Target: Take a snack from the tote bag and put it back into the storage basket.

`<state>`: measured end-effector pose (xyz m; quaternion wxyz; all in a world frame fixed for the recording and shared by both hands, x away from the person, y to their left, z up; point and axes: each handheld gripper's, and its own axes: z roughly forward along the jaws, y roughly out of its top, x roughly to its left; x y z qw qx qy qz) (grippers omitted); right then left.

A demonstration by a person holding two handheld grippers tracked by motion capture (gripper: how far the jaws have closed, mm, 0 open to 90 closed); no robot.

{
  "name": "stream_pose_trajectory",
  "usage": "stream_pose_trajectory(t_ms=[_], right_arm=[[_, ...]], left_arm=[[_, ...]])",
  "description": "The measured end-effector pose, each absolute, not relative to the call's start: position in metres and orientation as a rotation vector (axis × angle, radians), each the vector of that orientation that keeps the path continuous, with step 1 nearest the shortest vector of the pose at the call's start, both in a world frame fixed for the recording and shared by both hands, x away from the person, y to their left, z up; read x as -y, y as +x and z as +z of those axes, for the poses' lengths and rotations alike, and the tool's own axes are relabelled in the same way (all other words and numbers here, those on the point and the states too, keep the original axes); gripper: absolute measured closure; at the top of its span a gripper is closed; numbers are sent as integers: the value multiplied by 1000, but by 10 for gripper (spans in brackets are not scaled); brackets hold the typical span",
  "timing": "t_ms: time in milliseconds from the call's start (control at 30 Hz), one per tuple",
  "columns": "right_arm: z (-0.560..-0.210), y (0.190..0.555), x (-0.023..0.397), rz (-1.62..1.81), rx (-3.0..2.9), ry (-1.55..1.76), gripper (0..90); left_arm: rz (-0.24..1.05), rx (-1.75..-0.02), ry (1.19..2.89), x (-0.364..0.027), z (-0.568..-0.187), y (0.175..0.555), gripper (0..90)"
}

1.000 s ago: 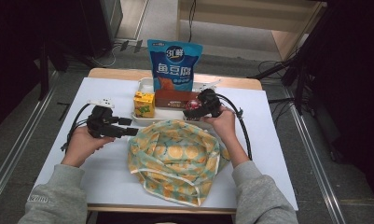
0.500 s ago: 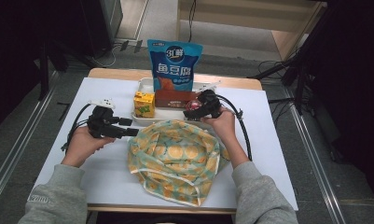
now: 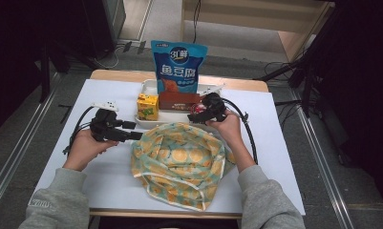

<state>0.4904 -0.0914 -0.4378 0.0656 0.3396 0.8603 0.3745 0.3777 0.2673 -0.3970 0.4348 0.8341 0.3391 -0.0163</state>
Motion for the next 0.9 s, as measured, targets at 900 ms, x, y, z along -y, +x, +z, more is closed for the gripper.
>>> stream_pose_trajectory(t_ms=[900], right_arm=[[-406, 479, 108, 1254, -2519, 1042, 223]], left_arm=[[-39, -849, 2084, -267, -397, 377, 348]])
